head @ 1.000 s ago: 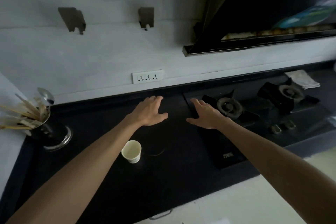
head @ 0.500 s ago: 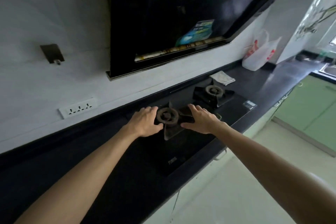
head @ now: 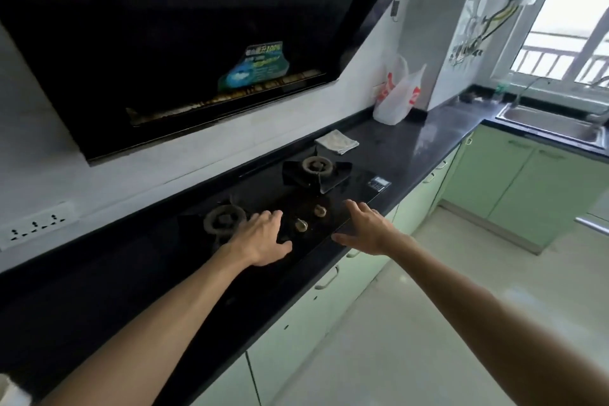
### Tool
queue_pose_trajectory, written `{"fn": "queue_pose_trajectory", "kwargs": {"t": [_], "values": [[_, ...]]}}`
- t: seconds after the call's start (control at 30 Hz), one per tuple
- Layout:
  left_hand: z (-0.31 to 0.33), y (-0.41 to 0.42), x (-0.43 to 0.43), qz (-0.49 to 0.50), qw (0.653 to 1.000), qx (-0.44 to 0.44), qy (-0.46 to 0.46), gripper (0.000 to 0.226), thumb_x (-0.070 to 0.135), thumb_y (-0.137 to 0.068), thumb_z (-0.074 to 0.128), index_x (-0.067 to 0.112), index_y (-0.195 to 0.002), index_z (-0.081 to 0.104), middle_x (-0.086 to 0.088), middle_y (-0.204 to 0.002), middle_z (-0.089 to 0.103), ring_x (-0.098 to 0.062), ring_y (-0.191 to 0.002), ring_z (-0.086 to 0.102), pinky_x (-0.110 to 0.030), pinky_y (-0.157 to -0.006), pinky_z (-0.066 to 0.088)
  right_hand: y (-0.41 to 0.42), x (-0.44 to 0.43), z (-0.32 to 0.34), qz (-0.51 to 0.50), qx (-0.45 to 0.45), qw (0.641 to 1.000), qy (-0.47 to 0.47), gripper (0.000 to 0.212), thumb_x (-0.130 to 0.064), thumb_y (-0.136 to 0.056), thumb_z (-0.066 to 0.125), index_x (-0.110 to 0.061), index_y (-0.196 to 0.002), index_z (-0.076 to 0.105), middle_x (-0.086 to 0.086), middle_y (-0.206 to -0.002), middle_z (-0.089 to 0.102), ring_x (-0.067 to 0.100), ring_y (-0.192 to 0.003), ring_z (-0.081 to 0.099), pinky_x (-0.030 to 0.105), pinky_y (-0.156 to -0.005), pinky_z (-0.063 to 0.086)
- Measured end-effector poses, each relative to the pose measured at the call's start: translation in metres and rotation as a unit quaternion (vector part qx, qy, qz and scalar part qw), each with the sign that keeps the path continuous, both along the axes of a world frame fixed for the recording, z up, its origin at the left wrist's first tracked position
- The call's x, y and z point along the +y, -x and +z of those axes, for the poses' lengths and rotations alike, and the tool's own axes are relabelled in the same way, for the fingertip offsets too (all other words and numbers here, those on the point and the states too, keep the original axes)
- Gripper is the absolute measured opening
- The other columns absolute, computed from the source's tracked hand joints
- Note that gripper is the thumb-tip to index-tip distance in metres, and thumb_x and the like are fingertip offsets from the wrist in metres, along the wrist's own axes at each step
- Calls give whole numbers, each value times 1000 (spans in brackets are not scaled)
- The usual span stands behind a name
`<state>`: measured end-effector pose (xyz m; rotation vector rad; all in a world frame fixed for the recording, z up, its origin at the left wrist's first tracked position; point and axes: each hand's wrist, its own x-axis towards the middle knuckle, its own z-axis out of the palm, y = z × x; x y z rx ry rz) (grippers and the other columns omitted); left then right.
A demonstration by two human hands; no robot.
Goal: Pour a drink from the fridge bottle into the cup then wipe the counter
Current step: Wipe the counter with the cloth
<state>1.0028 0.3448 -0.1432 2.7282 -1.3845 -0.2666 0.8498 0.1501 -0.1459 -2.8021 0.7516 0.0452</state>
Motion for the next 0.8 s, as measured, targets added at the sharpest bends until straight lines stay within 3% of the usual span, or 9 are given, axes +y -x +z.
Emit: {"fn": "queue_pose_trajectory", "kwargs": {"t": [0.3,0.47,0.6,0.8], "values": [[14,93,-128,-112,994,-13,-1,70,52,-93,52,12,-147,33,-11,-145,45,-30,-135,42,-47,-108,39,116,-70,11,-77,-15,997,23,89,-61,-91,57,-17,-155,13,14,-140,46,35,-124,50,41,-89,47],[16,132,-187,-173,985,-23,-9,68,50,-93,51,11,-146,33,-11,-144,45,-31,-134,42,-47,-108,39,170,-106,17,-141,-14,990,19,91,-61,-90,58,-17,-155,12,15,-145,43,36,-127,49,48,-95,50],[14,150,-230,-218,975,-33,-22,74,49,-94,50,10,-152,26,-12,-146,43,-31,-135,41,-46,-108,37,202,-134,13,-188,-15,982,15,93,-60,-89,60,-17,-156,13,15,-147,41,36,-129,48,45,-95,49],[6,156,-297,-263,963,-44,-26,71,48,-94,50,11,-150,28,-11,-144,45,-31,-132,43,-47,-106,39,215,-182,-2,-227,3,974,10,94,-59,-89,61,-16,-156,12,15,-145,42,36,-127,49,44,-93,48]]}}
